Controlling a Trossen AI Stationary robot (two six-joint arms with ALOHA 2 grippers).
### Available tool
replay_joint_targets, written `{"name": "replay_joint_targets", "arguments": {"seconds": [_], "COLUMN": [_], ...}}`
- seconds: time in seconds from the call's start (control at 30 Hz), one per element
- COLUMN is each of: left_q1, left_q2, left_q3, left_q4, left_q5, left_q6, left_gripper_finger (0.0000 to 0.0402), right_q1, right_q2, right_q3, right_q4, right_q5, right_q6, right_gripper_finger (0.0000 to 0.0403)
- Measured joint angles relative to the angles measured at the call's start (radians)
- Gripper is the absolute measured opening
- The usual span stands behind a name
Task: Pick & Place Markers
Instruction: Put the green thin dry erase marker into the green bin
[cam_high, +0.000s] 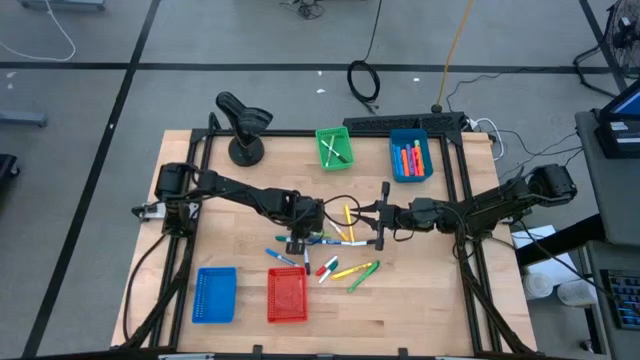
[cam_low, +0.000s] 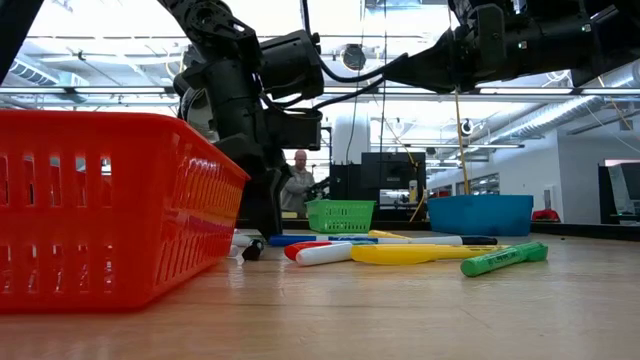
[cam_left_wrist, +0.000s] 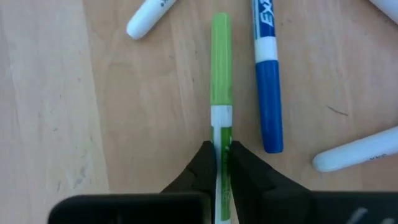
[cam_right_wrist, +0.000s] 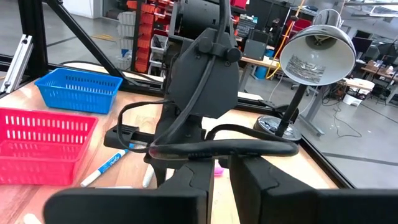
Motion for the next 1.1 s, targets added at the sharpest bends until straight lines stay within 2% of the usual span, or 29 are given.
{"name": "replay_joint_targets", "arguments": {"seconds": [0.13,0.23,0.43,0.57,0.7,0.87,0.93,1.1], "left_q1": [0.000,0.000,0.006,0.005,0.016,0.096,0.150,0.322], "left_q2": [0.000,-0.020,-0.115,-0.181,-0.235,-0.260,-0.258,-0.249], "left_q3": [0.000,-0.004,-0.005,-0.005,-0.004,-0.003,-0.003,-0.002], "left_q4": [0.000,-0.008,-0.010,-0.001,0.079,0.264,0.328,0.536], "left_q5": [-0.006,-0.036,-0.074,-0.124,-0.188,-0.183,-0.144,0.098], "left_q6": [0.019,0.028,0.033,0.055,0.113,0.155,0.163,0.084], "left_gripper_finger": [0.0042,0.0037,0.0024,0.0042,0.0043,0.0023,0.0023,0.0034], "right_q1": [0.000,0.000,0.000,0.000,0.000,0.000,0.000,0.000], "right_q2": [0.000,0.000,0.000,0.000,0.000,0.000,0.000,-0.001], "right_q3": [0.000,0.000,0.000,0.000,0.000,0.000,0.000,0.000], "right_q4": [0.000,0.000,0.003,0.005,0.005,0.005,0.005,0.013], "right_q5": [0.000,0.000,0.000,0.000,0.000,0.000,0.000,0.002], "right_q6": [0.000,0.000,0.000,0.000,0.000,0.000,0.000,-0.030], "right_gripper_finger": [0.0034,0.0034,0.0034,0.0034,0.0034,0.0034,0.0034,0.0034]}}
